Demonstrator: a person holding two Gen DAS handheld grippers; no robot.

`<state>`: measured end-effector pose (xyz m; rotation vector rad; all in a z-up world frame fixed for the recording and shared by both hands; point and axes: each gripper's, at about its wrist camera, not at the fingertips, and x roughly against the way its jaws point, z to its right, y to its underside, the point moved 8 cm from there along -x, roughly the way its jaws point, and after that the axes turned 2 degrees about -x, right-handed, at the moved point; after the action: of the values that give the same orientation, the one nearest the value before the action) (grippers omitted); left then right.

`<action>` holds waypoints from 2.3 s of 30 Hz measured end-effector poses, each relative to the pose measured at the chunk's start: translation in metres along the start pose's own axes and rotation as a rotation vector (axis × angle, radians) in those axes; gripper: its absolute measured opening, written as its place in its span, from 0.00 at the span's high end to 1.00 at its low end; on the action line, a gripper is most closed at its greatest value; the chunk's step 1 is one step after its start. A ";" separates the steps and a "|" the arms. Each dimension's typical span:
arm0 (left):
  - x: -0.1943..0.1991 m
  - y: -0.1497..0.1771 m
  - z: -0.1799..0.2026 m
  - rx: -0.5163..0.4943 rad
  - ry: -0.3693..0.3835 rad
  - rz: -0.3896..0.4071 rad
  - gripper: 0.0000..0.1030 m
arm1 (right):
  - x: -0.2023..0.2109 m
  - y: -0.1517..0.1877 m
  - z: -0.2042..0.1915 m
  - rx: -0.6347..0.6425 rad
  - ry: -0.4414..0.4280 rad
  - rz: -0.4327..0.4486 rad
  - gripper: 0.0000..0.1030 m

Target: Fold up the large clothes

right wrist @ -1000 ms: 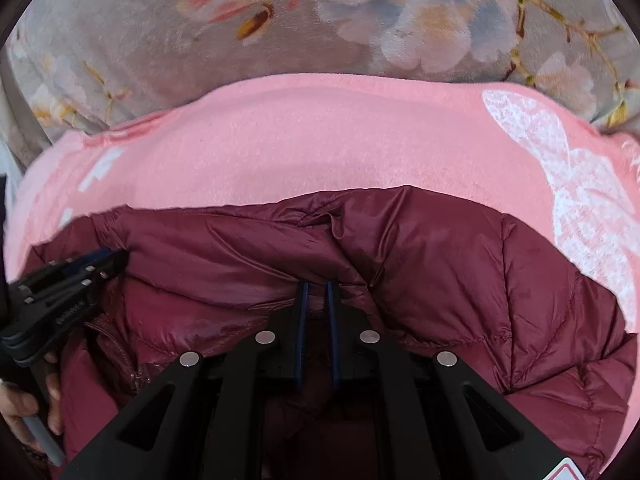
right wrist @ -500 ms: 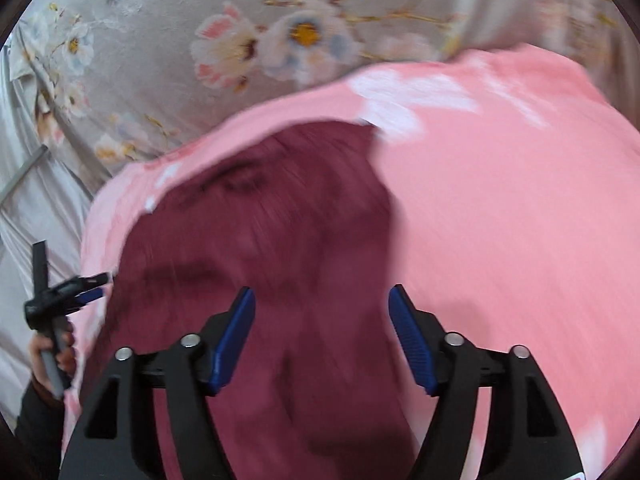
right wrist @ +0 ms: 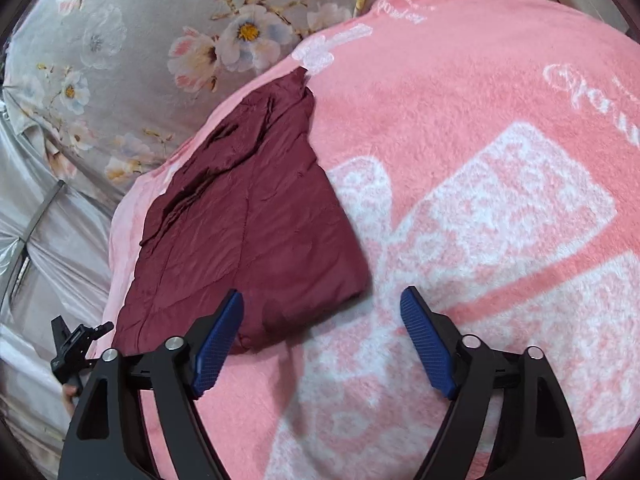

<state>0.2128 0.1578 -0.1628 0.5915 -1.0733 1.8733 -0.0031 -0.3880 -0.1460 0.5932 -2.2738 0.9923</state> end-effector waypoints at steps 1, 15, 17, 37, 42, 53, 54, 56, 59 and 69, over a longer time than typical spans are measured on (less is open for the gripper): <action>-0.001 -0.001 0.000 0.007 -0.002 0.005 0.27 | -0.002 0.000 -0.002 -0.001 -0.006 0.003 0.21; 0.016 0.001 -0.029 0.142 -0.094 0.070 0.47 | -0.021 0.009 -0.032 0.043 -0.034 0.004 0.39; 0.014 0.000 -0.030 0.149 -0.080 0.058 0.47 | -0.021 0.008 -0.028 0.010 -0.059 0.005 0.39; 0.190 0.035 0.069 -0.106 0.224 0.190 0.95 | 0.168 0.016 -0.107 0.276 -0.226 0.291 0.97; 0.263 0.036 0.096 -0.149 0.276 0.318 0.95 | 0.250 0.003 -0.132 0.317 -0.254 0.418 0.97; 0.166 -0.052 0.107 -0.112 0.064 0.295 0.94 | 0.149 -0.095 -0.141 0.160 -0.218 0.376 0.98; 0.155 -0.060 0.106 -0.108 0.042 0.298 0.94 | 0.135 -0.105 -0.141 0.155 -0.204 0.374 0.98; 0.133 -0.077 0.109 -0.116 0.005 0.292 0.94 | 0.108 -0.122 -0.143 0.147 -0.184 0.362 0.98; 0.098 -0.101 0.112 -0.120 -0.049 0.278 0.94 | 0.064 -0.147 -0.142 0.130 -0.140 0.332 0.98; -0.034 -0.138 0.093 -0.087 -0.202 0.112 0.94 | -0.073 -0.182 -0.109 0.022 0.002 0.202 0.98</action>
<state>0.3471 0.0967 -0.0792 0.6935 -1.3368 1.8816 0.1946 -0.4063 -0.0423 0.3758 -2.3585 1.1137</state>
